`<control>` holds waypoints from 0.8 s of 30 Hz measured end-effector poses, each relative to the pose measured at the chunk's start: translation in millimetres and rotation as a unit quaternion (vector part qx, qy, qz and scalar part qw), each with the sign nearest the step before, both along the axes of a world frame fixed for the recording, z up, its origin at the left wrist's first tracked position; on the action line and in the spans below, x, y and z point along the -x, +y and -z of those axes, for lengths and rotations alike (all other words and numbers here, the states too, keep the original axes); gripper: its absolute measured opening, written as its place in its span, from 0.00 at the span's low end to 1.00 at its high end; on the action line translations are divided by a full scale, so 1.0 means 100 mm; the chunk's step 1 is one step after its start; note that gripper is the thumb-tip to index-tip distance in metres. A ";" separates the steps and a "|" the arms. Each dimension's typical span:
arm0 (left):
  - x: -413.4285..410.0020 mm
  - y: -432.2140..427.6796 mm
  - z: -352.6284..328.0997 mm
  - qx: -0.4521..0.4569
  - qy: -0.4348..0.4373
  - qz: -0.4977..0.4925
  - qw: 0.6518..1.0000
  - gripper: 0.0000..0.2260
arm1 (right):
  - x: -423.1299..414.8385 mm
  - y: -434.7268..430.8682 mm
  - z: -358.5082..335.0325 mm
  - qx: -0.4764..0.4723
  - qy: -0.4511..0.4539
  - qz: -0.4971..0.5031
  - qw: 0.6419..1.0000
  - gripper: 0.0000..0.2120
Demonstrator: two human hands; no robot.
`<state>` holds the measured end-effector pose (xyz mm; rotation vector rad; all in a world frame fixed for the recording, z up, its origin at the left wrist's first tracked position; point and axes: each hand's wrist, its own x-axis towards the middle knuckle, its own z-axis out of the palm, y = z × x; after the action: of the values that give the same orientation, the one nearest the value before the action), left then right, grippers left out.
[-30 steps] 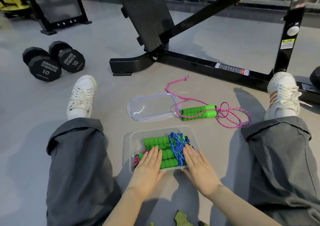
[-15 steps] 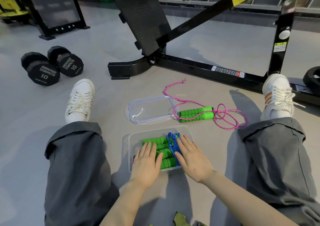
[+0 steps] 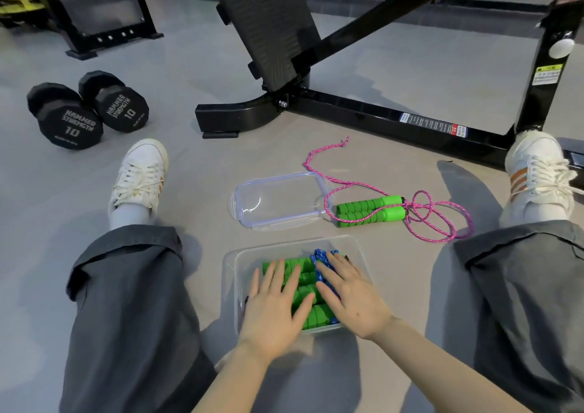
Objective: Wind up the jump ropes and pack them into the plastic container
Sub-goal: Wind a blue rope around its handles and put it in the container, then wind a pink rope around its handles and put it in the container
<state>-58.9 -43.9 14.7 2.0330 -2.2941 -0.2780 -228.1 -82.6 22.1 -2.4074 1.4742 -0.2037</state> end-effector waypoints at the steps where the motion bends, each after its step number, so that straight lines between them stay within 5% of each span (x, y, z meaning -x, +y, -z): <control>1: 0.01 0.02 -0.01 0.014 0.010 0.034 0.999 0.31 | 0.02 0.02 0.00 0.026 -0.007 -0.005 1.000 0.38; 4: 0.05 0.05 0.02 0.018 -0.012 0.122 0.992 0.30 | 0.11 0.09 0.04 0.053 -0.013 0.057 0.997 0.32; 9: 0.04 0.03 0.04 -0.013 -0.042 0.122 0.992 0.30 | 0.22 0.11 0.11 -0.030 -0.075 0.111 0.990 0.48; 13: -0.20 -0.07 0.05 0.011 -0.055 0.102 0.993 0.29 | 0.04 -0.03 0.01 -0.126 -0.152 0.100 0.975 0.32; 16: -0.38 -0.14 0.00 0.010 -0.067 0.081 0.994 0.30 | -0.03 -0.20 -0.09 -0.174 -0.175 0.069 0.967 0.30; 24: 0.18 -0.71 -0.34 0.108 -0.008 0.042 0.993 0.31 | 0.47 -0.71 -0.10 -0.048 -0.087 0.084 0.992 0.24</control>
<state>-77.4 -115.2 49.0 1.8449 -2.3091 -0.0165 -275.3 -153.9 32.1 -2.1330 1.5663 -0.3632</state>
